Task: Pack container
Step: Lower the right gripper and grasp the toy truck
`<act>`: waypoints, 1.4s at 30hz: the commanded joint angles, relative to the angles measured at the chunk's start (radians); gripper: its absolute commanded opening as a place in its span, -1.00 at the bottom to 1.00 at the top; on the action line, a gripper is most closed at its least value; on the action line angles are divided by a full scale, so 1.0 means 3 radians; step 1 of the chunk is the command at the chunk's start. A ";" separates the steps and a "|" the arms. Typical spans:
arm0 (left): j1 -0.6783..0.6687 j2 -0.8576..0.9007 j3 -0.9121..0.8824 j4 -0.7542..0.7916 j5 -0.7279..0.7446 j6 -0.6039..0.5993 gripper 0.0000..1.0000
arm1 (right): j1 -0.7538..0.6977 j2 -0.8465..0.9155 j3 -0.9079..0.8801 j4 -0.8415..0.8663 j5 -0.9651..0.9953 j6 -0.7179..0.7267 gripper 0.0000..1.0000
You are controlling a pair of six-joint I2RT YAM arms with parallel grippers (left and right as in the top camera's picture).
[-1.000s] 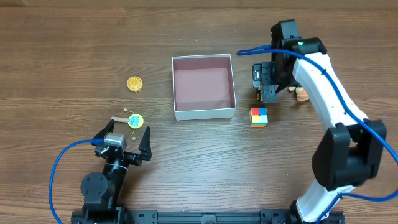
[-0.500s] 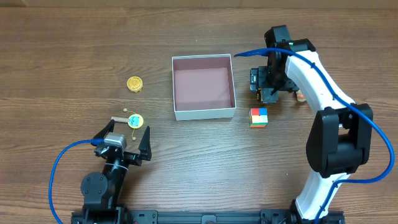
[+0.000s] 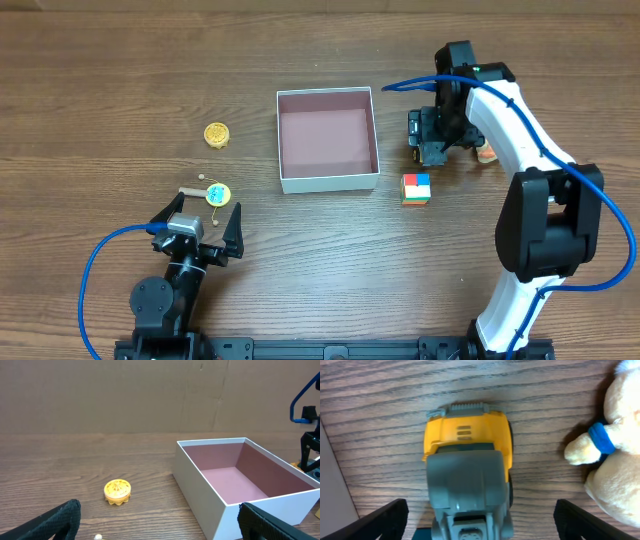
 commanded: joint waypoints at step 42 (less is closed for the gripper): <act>0.0015 -0.0031 -0.0014 0.0004 0.0001 -0.0024 1.00 | -0.0022 0.0165 0.0267 -0.0188 -0.0015 -0.0010 -0.04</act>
